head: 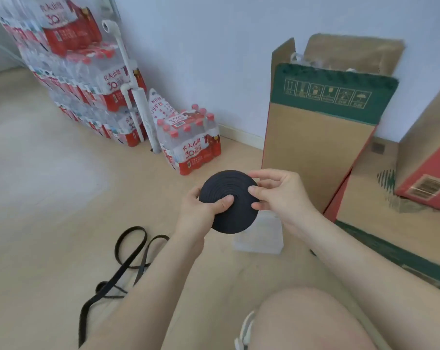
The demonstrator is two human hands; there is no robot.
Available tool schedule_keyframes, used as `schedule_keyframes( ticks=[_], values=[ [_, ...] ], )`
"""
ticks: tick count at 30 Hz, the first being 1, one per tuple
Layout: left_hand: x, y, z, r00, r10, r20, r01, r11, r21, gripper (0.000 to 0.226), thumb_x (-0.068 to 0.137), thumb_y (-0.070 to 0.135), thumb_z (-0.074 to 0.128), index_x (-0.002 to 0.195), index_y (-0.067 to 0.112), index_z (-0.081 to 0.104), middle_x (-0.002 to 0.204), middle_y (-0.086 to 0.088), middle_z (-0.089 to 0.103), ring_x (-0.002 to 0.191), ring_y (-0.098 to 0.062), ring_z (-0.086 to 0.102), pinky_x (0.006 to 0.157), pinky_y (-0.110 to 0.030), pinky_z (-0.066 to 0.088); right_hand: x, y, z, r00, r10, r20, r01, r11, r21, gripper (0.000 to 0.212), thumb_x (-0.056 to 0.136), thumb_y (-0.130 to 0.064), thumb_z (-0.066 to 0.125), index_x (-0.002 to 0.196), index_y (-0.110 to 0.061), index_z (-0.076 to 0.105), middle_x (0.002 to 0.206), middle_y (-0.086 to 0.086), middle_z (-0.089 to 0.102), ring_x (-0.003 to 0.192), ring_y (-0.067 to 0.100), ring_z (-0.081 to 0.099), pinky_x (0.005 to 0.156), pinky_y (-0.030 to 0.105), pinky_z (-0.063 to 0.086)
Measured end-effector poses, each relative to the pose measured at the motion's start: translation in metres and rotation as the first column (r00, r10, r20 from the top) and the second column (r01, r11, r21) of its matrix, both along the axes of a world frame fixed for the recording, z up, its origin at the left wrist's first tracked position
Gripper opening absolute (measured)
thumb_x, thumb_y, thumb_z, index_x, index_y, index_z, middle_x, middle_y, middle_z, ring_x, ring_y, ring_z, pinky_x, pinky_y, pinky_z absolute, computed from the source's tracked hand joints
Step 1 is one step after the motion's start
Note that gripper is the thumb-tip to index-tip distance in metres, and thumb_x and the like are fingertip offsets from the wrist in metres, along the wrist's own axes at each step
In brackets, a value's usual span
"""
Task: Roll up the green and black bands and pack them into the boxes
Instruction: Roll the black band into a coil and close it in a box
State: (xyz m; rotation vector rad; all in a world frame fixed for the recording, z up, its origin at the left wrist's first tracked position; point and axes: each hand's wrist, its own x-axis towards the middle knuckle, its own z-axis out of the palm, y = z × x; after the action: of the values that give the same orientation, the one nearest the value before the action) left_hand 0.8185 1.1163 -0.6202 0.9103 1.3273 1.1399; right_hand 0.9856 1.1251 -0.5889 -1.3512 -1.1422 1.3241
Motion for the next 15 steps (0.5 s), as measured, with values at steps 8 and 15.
schedule_keyframes(
  ticks=[8, 15],
  values=[
    [0.005, 0.058, -0.141, 0.657, -0.188, -0.730, 0.247, 0.969, -0.027, 0.019, 0.089, 0.019, 0.055, 0.097, 0.031, 0.067, 0.102, 0.007, 0.060, 0.098, -0.016, 0.056, 0.079, -0.027, 0.044, 0.045, 0.037, -0.113, 0.917, -0.238, 0.321, 0.294, 0.946, -0.137, 0.033, 0.085, 0.003, 0.062, 0.092, -0.027, 0.073, 0.093, -0.002, 0.073, 0.064, 0.011, 0.071, 0.072, 0.035, 0.061],
    [0.019, 0.058, -0.243, -0.044, -0.440, -0.897, 0.487, 0.774, -0.403, 0.020, 0.095, 0.024, 0.048, 0.111, 0.019, 0.061, 0.110, -0.007, 0.055, 0.106, -0.026, 0.048, 0.077, -0.032, 0.041, 0.060, 0.045, -0.184, 0.886, -0.342, 0.313, 0.434, 0.848, -0.303, 0.028, 0.082, 0.008, 0.064, 0.100, -0.011, 0.073, 0.089, 0.007, 0.072, 0.065, 0.014, 0.069, 0.063, 0.026, 0.059]
  ],
)
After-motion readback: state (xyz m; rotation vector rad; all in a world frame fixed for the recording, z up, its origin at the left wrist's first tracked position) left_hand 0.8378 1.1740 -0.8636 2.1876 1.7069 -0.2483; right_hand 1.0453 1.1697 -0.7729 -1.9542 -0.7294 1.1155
